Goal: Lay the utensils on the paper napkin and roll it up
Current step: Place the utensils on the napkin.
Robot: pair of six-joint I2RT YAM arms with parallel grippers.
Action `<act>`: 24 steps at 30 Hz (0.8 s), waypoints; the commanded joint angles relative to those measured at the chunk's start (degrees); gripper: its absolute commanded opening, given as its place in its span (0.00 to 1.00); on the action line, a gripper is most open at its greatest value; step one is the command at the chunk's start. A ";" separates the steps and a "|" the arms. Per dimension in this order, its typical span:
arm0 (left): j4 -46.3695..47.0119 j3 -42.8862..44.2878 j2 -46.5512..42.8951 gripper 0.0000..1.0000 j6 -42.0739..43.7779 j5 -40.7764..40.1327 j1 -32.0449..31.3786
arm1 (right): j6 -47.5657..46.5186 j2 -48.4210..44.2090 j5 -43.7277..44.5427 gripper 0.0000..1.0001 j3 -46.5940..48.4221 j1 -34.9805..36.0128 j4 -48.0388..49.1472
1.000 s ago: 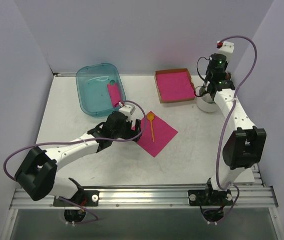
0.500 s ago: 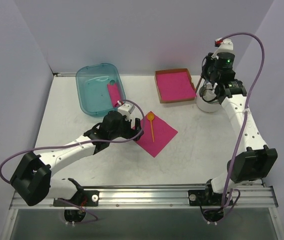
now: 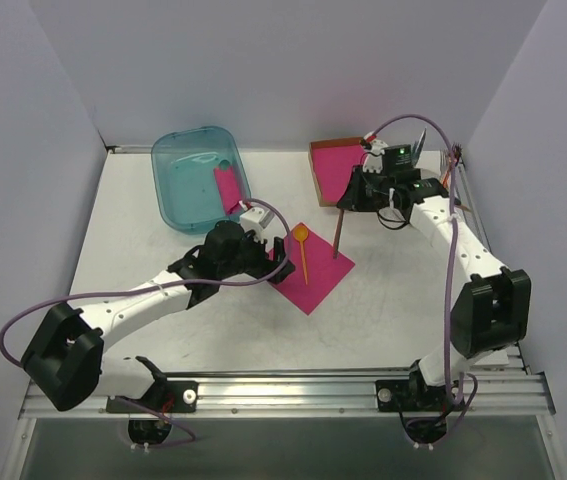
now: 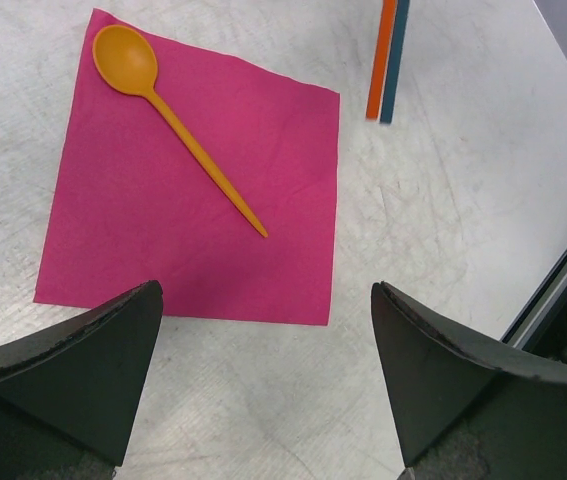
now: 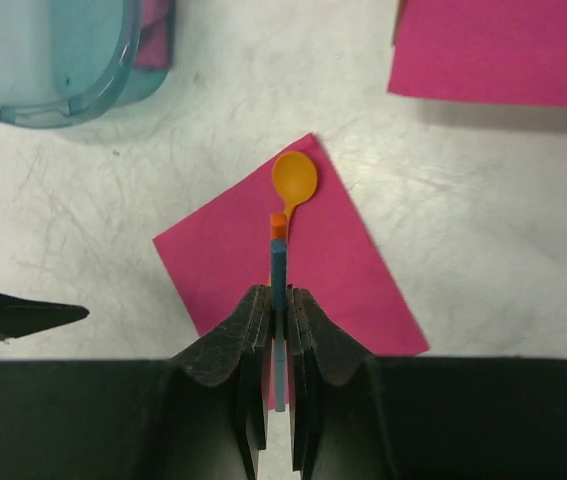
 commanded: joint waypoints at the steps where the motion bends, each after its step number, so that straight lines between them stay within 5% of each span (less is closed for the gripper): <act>1: 2.89 0.98 0.48 0.94 -1.25 1.16 0.47 | 2.01 2.96 -6.34 0.00 -0.83 2.66 0.39; 24: -1.33 0.63 4.87 0.94 -5.73 -2.54 5.39 | 1.13 26.17 -1.77 0.00 14.73 10.67 -11.65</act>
